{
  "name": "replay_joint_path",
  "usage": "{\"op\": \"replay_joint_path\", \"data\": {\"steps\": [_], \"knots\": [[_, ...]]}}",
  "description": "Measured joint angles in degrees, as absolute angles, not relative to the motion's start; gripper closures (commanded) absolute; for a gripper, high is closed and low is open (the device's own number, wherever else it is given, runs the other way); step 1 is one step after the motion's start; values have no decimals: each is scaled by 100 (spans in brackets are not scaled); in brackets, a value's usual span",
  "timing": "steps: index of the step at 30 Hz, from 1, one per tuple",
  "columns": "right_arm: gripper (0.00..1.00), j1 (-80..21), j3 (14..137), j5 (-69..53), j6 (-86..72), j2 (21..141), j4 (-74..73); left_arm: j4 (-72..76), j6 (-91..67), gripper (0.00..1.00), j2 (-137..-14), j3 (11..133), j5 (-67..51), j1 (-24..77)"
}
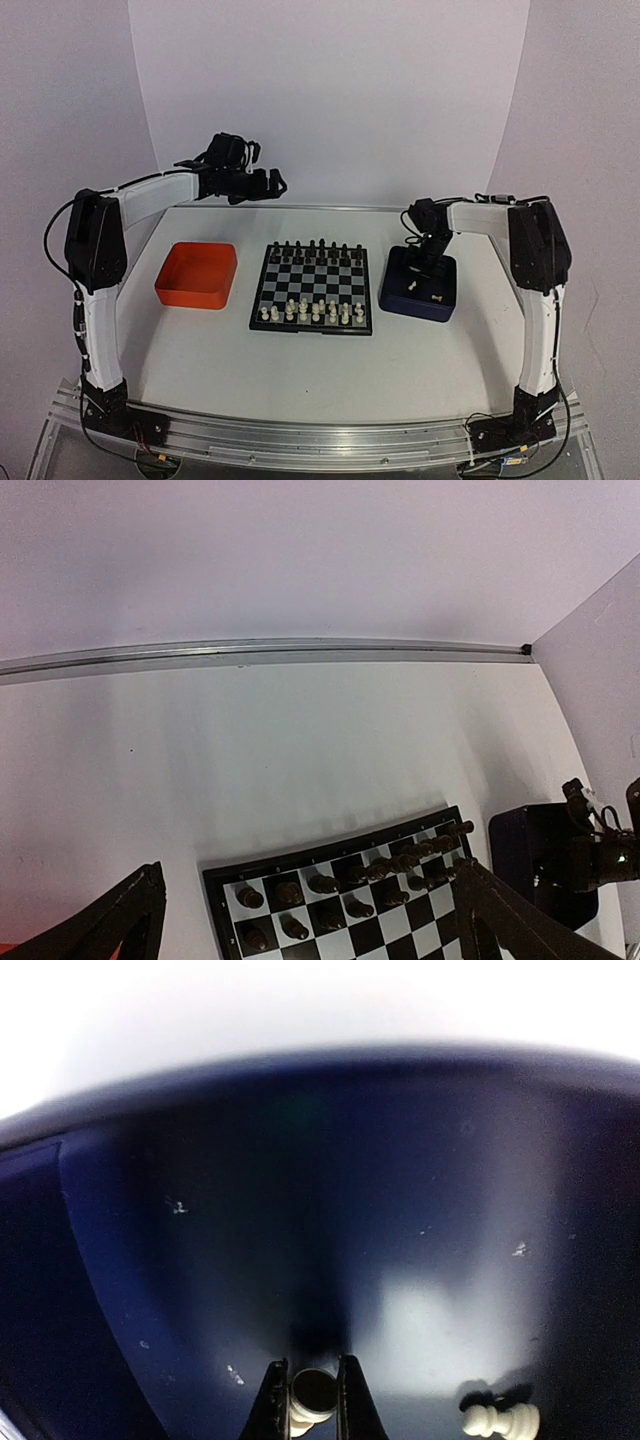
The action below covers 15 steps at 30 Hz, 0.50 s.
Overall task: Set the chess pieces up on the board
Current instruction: Pick up the chess piece from the storage box.
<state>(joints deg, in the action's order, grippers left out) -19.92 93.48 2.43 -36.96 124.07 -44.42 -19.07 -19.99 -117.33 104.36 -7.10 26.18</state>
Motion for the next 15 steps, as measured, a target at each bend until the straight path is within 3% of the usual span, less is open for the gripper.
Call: {"op": "replay_joint_path", "data": {"steps": [9,15], "knots": [[100,-1992,9296,605,-3791,11059,-4375,-1094,-2038,1,-11045,9143,-1346,2620],[100,-2003,8467,423,-4770,9583,-3330,-3,-2022,2,-10229,8205,-1644,2963]]}}
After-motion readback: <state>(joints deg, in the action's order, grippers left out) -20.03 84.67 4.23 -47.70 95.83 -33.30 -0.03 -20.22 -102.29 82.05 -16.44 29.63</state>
